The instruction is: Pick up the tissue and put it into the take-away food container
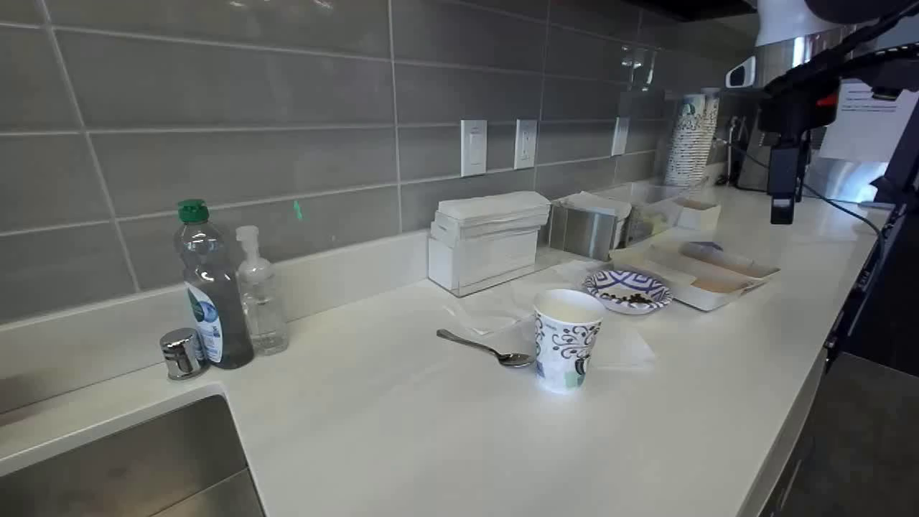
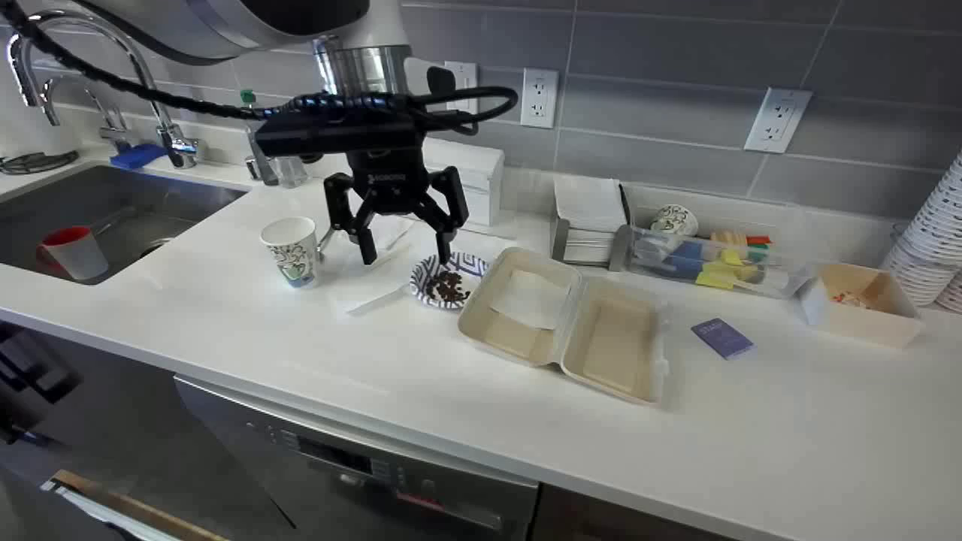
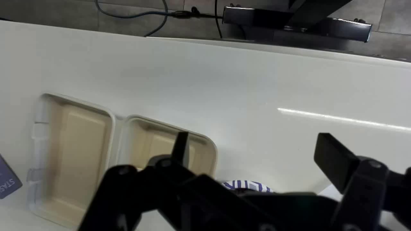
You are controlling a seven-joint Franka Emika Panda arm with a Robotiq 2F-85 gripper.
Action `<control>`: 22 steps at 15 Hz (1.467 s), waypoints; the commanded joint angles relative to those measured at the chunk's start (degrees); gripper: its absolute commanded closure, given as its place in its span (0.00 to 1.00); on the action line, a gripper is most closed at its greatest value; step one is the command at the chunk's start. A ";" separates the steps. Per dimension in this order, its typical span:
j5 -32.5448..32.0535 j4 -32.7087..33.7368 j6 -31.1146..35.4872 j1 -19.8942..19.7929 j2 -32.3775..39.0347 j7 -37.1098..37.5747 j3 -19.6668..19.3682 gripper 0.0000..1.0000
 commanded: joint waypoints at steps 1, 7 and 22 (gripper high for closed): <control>-0.13 0.08 -0.15 0.40 -0.02 0.14 -0.34 0.00; -0.13 0.08 -0.15 0.40 -0.02 0.14 -0.34 0.00; 23.50 35.86 6.08 -2.11 35.20 -0.27 -4.90 0.00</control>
